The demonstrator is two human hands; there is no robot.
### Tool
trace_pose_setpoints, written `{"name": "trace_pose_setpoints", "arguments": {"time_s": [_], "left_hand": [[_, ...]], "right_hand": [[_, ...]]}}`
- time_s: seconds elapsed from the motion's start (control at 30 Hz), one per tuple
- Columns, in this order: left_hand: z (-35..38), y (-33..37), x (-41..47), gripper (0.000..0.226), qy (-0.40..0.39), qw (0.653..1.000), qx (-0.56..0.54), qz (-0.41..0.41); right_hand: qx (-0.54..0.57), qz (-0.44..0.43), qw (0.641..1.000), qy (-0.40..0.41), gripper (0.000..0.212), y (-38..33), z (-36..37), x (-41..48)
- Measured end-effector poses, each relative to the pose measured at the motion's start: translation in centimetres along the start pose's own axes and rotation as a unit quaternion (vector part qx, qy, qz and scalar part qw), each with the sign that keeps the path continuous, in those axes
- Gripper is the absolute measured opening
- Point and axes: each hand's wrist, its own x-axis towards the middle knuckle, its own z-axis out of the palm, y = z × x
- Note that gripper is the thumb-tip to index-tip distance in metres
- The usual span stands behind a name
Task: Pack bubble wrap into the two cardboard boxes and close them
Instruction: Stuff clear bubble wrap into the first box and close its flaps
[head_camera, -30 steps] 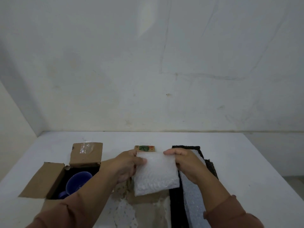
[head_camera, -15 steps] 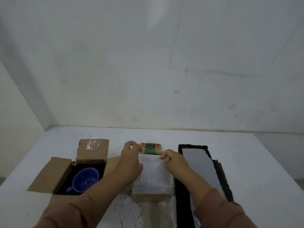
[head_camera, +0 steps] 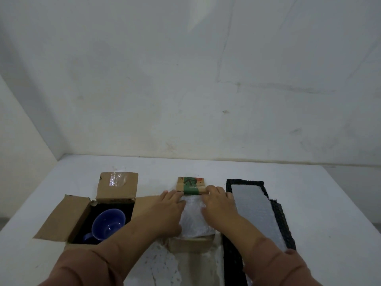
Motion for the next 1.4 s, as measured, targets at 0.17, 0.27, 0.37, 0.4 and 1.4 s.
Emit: {"name": "trace_pose_setpoints", "arguments": {"time_s": [0.17,0.27,0.37,0.4,1.4], "left_hand": [[0.4,0.2,0.6,0.073,0.01,0.998,0.057,0.019],[0.2,0.7,0.5,0.066,0.02,0.995,0.097,0.005],[0.0,1.0,0.3,0.06,0.02,0.992,0.124,-0.007],[0.0,1.0,0.3,0.061,0.01,0.991,0.13,-0.006],[-1.0,2.4,1.9,0.078,-0.086,0.985,0.148,0.002]], "right_hand": [[-0.091,-0.09,0.978,-0.161,0.064,0.2,-1.6,-0.3],[-0.138,-0.11,0.969,-0.171,0.071,0.2,-0.8,-0.3],[-0.149,-0.123,0.968,-0.158,0.071,0.1,0.1,-0.3],[-0.148,-0.125,0.968,-0.157,0.069,0.1,0.3,-0.3],[-0.113,-0.094,0.969,-0.2,0.092,-1.0,0.4,0.5]]}}
